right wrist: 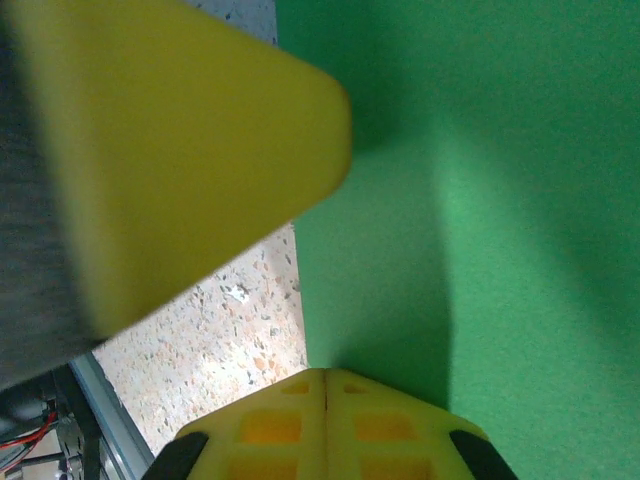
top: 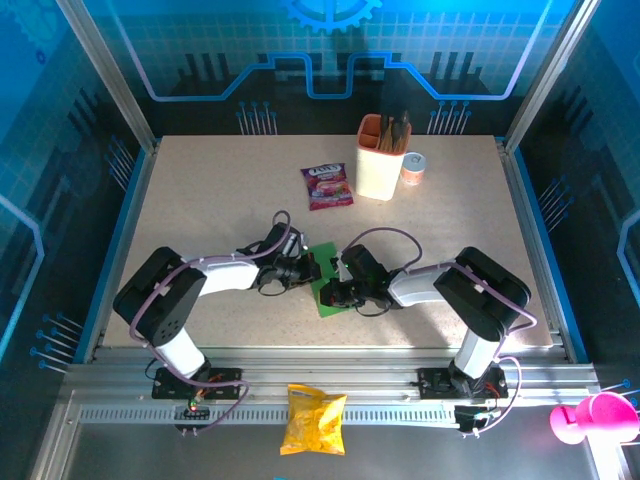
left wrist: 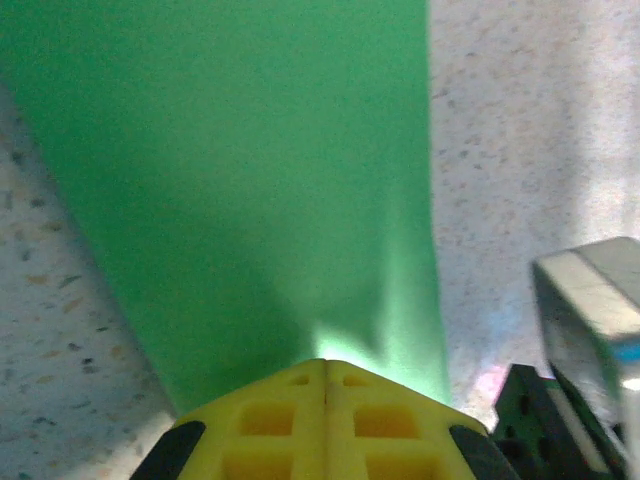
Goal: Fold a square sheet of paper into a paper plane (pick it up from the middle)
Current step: First fold in half a square sheet of paper at the center of the table.
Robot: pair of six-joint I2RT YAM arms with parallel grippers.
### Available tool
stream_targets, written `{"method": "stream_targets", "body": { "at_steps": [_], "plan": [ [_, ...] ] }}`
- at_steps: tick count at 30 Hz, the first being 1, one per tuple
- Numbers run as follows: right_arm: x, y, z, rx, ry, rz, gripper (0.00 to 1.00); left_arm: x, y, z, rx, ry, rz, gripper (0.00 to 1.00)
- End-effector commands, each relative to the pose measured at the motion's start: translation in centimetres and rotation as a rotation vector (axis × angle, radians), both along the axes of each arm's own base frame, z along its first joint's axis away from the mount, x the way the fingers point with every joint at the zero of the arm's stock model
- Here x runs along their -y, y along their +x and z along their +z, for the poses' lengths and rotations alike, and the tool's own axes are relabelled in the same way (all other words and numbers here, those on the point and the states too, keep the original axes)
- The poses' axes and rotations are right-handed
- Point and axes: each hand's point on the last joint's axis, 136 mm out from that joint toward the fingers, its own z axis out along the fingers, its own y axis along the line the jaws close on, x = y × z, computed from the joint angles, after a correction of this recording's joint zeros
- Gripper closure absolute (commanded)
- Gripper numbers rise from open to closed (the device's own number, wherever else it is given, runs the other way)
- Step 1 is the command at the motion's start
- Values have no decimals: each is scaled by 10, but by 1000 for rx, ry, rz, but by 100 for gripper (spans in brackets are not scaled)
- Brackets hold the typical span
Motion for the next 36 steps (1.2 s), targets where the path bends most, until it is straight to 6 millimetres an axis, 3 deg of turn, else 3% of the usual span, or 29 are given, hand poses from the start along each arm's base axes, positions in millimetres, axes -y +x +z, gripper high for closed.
{"method": "stream_targets", "body": {
  "at_steps": [1,12,36],
  "plan": [
    [17,-12,-28,-70,-72,-20,100,-4,-7,-16,-36,32,5,100],
    [26,-18,-40,-102,-108,-34,100,-29,3,-35,-85,194,103,100],
    [36,-32,-62,-169,-157,-44,100,-74,60,-32,-33,218,196,100]
  ]
}}
